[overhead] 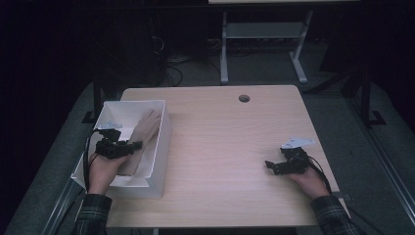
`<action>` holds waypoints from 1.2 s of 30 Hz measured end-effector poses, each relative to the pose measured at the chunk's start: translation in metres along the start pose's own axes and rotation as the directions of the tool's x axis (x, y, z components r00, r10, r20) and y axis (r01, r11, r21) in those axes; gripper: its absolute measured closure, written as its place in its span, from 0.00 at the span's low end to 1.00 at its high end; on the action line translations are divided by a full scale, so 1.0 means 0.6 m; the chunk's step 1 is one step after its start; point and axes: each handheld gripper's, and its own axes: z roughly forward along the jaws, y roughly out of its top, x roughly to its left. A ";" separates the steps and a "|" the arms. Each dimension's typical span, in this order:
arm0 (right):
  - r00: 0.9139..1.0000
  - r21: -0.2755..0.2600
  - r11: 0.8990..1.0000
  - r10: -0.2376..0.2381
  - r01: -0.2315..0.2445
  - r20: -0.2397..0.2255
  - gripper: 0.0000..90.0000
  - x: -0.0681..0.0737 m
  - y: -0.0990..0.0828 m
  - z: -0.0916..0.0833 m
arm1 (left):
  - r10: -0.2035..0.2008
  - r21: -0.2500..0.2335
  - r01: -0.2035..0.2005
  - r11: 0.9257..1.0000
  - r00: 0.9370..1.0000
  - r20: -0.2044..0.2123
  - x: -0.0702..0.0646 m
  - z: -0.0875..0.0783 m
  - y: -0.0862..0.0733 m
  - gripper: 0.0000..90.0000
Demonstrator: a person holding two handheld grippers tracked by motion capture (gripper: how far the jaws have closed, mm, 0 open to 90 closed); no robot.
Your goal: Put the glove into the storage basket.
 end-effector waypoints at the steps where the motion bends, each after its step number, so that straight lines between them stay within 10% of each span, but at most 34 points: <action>1: 1.000 0.000 1.000 0.000 0.000 0.000 0.15 0.000 0.000 0.000 | 0.004 0.012 -0.004 1.000 1.000 0.004 0.001 0.004 -0.002 0.76; 12: 1.000 0.002 1.000 0.004 -0.004 0.001 0.15 0.000 0.000 0.000 | 0.018 0.089 -0.016 0.996 1.000 -0.018 0.003 0.036 -0.015 0.72; 19: 1.000 0.002 1.000 0.004 -0.004 0.001 0.15 0.000 0.000 0.000 | 0.047 0.175 -0.043 0.984 0.999 -0.019 0.001 0.054 -0.019 0.48; 26: 1.000 -0.001 1.000 0.005 -0.005 0.002 0.15 0.000 0.000 0.000 | 0.033 0.115 -0.030 0.993 0.999 -0.025 0.004 0.039 -0.012 0.23; 36: 1.000 -0.001 1.000 0.005 -0.005 0.002 0.15 0.000 0.000 0.000 | 0.073 0.040 -0.073 0.997 0.997 -0.002 -0.022 -0.002 0.039 0.20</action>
